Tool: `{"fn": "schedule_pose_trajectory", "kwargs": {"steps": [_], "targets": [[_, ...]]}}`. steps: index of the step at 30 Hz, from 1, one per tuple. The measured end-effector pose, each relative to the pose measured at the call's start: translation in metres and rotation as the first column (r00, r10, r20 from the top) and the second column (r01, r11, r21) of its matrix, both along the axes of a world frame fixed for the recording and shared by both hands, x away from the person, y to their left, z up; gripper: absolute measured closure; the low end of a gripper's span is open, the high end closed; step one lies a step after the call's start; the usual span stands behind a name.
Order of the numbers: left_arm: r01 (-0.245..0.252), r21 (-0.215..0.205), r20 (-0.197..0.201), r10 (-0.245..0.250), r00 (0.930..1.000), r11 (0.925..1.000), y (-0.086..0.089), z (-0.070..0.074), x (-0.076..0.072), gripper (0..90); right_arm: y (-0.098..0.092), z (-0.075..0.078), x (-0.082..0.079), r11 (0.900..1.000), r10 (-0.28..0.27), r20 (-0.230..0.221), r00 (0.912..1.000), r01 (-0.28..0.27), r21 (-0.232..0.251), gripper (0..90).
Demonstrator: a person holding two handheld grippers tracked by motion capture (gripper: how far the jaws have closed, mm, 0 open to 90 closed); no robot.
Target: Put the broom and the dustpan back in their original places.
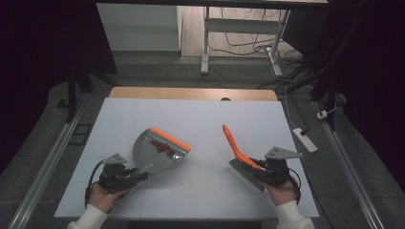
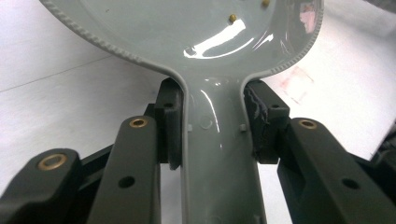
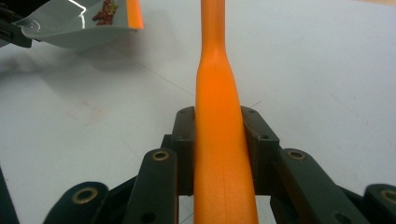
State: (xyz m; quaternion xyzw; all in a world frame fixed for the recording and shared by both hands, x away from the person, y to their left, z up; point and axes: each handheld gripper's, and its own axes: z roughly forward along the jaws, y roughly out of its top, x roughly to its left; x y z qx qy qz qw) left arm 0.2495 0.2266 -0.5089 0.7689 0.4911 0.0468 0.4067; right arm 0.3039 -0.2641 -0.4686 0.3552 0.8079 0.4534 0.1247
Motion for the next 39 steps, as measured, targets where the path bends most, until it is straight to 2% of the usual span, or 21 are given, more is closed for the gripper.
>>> {"fn": "schedule_pose_trajectory", "kwargs": {"steps": [6,10,16,18,22,29,35,37,39], "targets": [[-0.100,-0.001,0.001,0.100,0.9950,0.9950,0.009,-0.003,-0.004,61.8,-0.008,-0.003,0.002,1.000,-0.021,-0.044,0.9988,0.021,0.016,70.0],[-0.164,-0.002,-0.002,0.164,0.9864,0.9864,0.015,-0.006,-0.006,61.8,-0.007,-0.004,0.004,1.000,-0.026,-0.053,0.9983,0.027,0.017,70.0],[-0.234,0.003,-0.017,0.234,0.9721,0.9722,0.021,-0.010,-0.009,61.8,-0.005,-0.004,0.003,1.000,-0.024,-0.056,0.9981,0.025,0.014,69.9],[-0.249,0.002,-0.024,0.249,0.9683,0.9686,0.022,-0.012,-0.009,61.8,-0.005,-0.004,0.003,0.999,-0.028,-0.058,0.9979,0.029,0.013,69.9],[-0.274,0.031,-0.021,0.275,0.9612,0.9611,0.021,-0.015,-0.007,61.8,-0.006,-0.006,0.001,0.999,-0.040,-0.058,0.9975,0.041,0.008,70.0],[-0.322,0.047,-0.026,0.323,0.9460,0.9457,0.021,-0.020,-0.003,61.8,-0.005,-0.010,0.002,0.999,-0.037,-0.093,0.9949,0.038,0.007,69.9],[-0.335,0.058,-0.048,0.338,0.9399,0.9404,0.022,-0.024,0.001,61.8,-0.006,-0.016,0.007,0.998,-0.056,-0.130,0.9900,0.054,-0.015,69.9],[-0.347,0.072,-0.055,0.351,0.9347,0.9351,0.021,-0.025,0.003,61.7,-0.008,-0.017,0.010,0.996,-0.080,-0.120,0.9895,0.075,-0.046,69.0],[-0.345,0.078,-0.070,0.351,0.9338,0.9352,0.022,-0.027,0.006,61.7,-0.010,-0.019,0.016,0.993,-0.101,-0.115,0.9883,0.093,-0.077,67.3]]}}
